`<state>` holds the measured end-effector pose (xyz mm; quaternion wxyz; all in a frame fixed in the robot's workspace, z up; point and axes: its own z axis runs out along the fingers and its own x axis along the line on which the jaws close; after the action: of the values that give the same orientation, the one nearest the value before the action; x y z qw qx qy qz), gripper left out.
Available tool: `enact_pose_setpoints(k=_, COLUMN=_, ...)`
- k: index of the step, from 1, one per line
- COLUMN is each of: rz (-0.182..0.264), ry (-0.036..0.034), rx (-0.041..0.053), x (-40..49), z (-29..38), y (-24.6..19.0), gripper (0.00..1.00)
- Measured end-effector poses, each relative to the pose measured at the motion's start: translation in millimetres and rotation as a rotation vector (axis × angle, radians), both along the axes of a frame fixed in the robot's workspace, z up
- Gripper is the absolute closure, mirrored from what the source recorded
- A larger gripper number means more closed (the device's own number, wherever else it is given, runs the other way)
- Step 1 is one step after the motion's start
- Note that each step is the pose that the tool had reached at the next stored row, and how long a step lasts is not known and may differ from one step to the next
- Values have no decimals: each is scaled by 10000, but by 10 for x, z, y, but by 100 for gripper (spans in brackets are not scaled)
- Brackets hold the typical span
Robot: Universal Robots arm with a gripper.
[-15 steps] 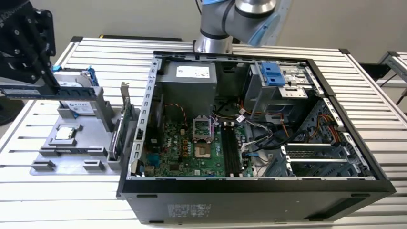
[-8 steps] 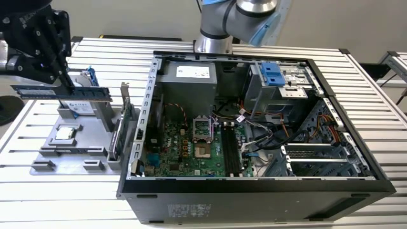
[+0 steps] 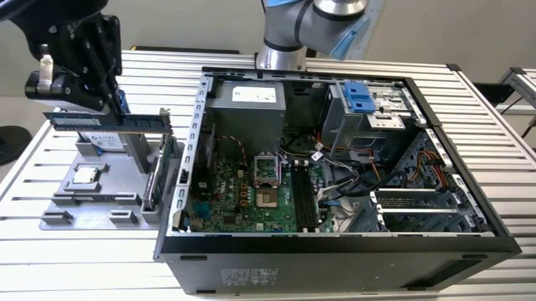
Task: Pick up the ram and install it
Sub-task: 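Pick up the ram and move it above insertion slot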
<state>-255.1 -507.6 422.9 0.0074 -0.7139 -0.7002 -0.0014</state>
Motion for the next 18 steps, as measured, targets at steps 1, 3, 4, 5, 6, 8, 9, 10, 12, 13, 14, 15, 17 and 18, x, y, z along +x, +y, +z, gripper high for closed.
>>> enact_pose_setpoints(k=1, rz=0, ry=0, rx=0, x=35, z=0, y=0, gripper=100)
enact_pose_setpoints(k=3, rz=2, ry=-1, rx=1, x=99, z=0, y=0, gripper=100)
enact_pose_setpoints(k=4, rz=1, ry=0, rx=0, x=131, z=0, y=0, gripper=100)
enact_pose_setpoints(k=5, rz=1, ry=-1, rx=1, x=169, z=-1, y=0, gripper=100)
enact_pose_setpoints(k=6, rz=1, ry=0, rx=0, x=200, z=0, y=0, gripper=100)
enact_pose_setpoints(k=8, rz=0, ry=0, rx=0, x=266, z=0, y=0, gripper=100)
enact_pose_setpoints(k=9, rz=1, ry=0, rx=0, x=301, z=0, y=0, gripper=100)
enact_pose_setpoints(k=10, rz=1, ry=0, rx=0, x=333, z=0, y=0, gripper=100)
enact_pose_setpoints(k=12, rz=1, ry=-1, rx=0, x=399, z=0, y=0, gripper=100)
enact_pose_setpoints(k=13, rz=0, ry=-1, rx=0, x=434, z=0, y=0, gripper=100)
enact_pose_setpoints(k=14, rz=0, ry=-1, rx=1, x=464, z=-1, y=0, gripper=100)
enact_pose_setpoints(k=15, rz=1, ry=-1, rx=0, x=497, z=0, y=0, gripper=100)
enact_pose_setpoints(k=17, rz=1, ry=0, rx=0, x=563, z=0, y=0, gripper=100)
enact_pose_setpoints(k=18, rz=1, ry=0, rx=0, x=594, z=0, y=0, gripper=100)
